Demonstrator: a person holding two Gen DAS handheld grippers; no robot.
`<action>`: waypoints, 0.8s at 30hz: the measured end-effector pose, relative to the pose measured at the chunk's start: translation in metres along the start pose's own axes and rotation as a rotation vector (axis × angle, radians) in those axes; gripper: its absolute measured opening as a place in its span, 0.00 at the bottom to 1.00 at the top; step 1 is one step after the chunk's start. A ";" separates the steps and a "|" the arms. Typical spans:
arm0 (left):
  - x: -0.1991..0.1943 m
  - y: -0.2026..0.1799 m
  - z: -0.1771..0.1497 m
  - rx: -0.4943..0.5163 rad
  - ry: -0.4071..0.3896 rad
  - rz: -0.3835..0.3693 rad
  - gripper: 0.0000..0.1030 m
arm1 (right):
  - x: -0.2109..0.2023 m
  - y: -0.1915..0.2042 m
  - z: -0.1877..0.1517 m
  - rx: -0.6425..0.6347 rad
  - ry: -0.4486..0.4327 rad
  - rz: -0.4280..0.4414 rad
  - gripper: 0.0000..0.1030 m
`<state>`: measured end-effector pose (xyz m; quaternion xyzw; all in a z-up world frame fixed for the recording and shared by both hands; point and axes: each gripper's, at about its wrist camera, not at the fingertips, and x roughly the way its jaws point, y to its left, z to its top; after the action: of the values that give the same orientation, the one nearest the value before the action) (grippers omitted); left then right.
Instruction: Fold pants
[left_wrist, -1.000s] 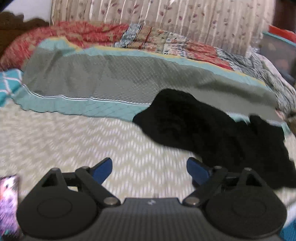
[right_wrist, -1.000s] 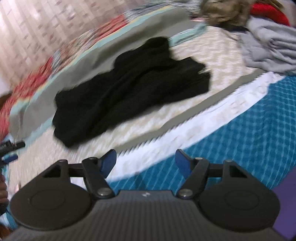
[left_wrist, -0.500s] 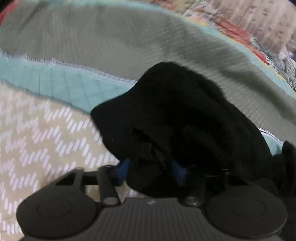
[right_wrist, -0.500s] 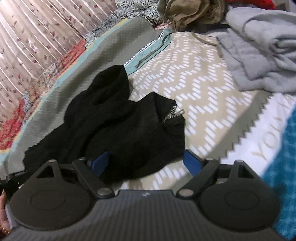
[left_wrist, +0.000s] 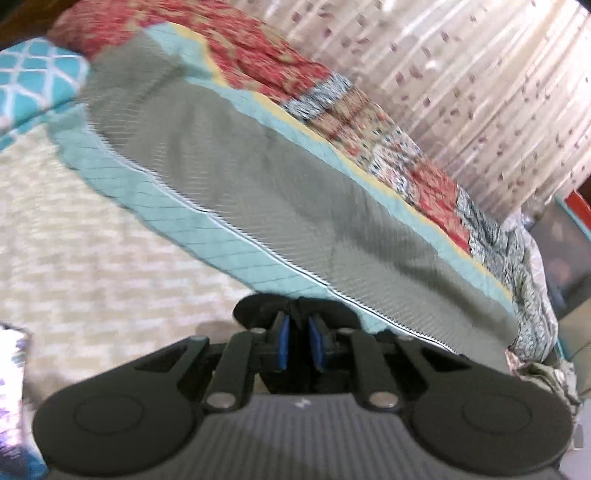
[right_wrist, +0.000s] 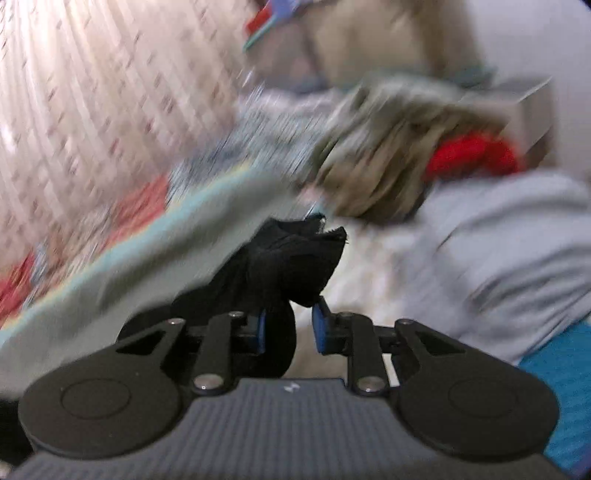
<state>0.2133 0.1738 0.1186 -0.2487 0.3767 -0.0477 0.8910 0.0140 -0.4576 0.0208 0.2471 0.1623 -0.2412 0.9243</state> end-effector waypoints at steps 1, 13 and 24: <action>-0.005 0.009 0.000 -0.004 0.009 0.008 0.13 | -0.005 -0.008 0.007 0.006 -0.011 -0.020 0.26; 0.008 0.077 -0.100 -0.063 0.203 0.105 0.82 | -0.042 -0.048 -0.031 0.054 0.153 -0.102 0.65; 0.050 0.062 -0.132 -0.051 0.253 0.115 0.13 | -0.001 -0.065 -0.051 0.204 0.267 -0.114 0.68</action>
<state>0.1510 0.1609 -0.0220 -0.2414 0.5009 -0.0181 0.8310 -0.0299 -0.4794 -0.0461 0.3599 0.2718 -0.2736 0.8495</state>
